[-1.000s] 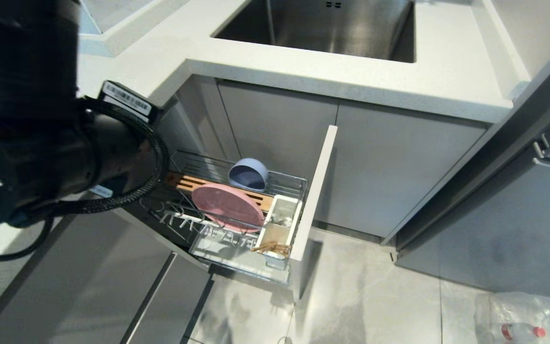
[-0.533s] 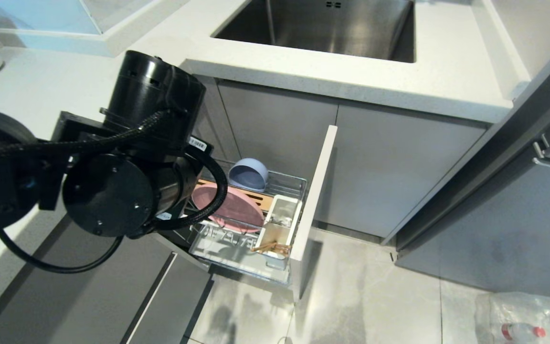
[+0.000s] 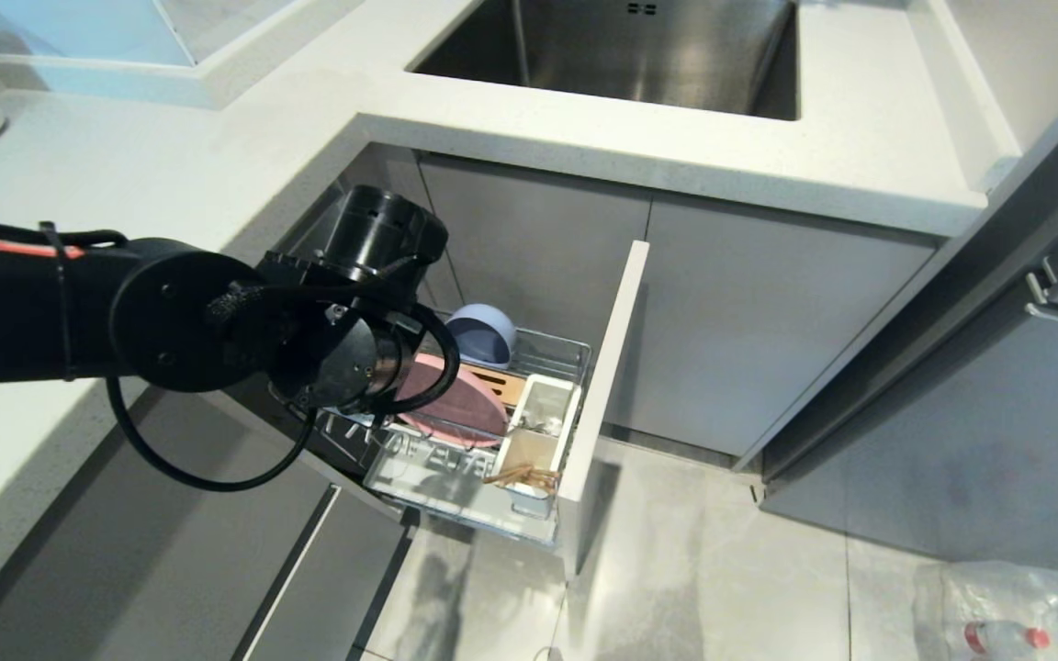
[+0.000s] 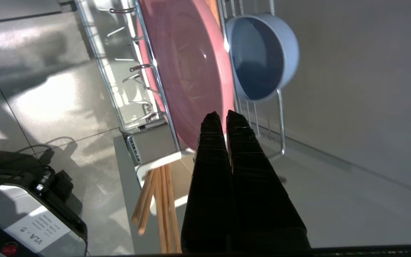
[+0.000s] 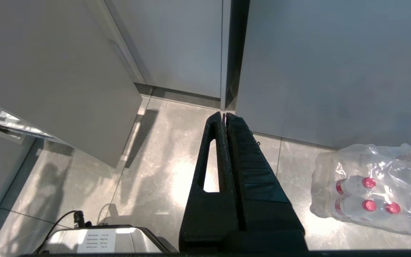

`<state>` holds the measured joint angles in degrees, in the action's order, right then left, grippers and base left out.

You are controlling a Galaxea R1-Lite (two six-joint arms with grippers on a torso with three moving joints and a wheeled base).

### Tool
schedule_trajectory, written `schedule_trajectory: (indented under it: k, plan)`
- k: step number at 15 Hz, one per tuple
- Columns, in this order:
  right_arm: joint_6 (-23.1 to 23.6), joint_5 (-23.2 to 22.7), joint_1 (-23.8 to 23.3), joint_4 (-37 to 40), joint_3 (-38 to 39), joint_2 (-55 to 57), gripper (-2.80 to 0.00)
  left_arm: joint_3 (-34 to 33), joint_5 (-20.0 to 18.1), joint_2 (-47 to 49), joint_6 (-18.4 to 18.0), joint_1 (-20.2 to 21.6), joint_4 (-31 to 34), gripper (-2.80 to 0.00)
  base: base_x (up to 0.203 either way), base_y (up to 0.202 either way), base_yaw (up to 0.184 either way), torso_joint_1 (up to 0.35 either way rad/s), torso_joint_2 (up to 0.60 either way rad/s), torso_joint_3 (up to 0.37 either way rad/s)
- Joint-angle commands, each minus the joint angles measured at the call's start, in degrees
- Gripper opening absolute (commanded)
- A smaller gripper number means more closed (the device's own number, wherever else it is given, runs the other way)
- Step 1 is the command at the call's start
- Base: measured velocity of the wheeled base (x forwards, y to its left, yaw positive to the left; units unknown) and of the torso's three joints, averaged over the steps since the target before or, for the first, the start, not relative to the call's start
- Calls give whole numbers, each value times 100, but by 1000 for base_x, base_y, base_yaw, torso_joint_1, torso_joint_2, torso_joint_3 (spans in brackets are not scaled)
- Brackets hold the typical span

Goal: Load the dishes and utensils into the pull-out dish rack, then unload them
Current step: Take the plate out of the cupboard

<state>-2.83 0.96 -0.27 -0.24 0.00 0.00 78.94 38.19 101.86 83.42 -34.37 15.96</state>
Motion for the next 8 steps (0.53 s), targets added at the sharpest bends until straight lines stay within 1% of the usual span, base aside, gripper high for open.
schedule_trajectory:
  k: [1,3,6,7,8]
  plan:
    - [2,0,0,-2,0,9,-280,80,-114,267,114,160,15,-280,0,0,0,0,0,0]
    - [2,0,0,-2,0,9,-280,211,-317,329,262,218,46,-280,0,0,0,0,0,0]
    - [2,0,0,-2,0,9,-280,318,-347,410,280,220,48,-280,0,0,0,0,0,0]
    - [2,0,0,-2,0,9,-280,324,-361,429,280,220,48,0,0,0,0,0,0,0]
    - [1,0,0,-2,0,9,-280,315,-381,466,272,237,65,0,0,0,0,0,0,0]
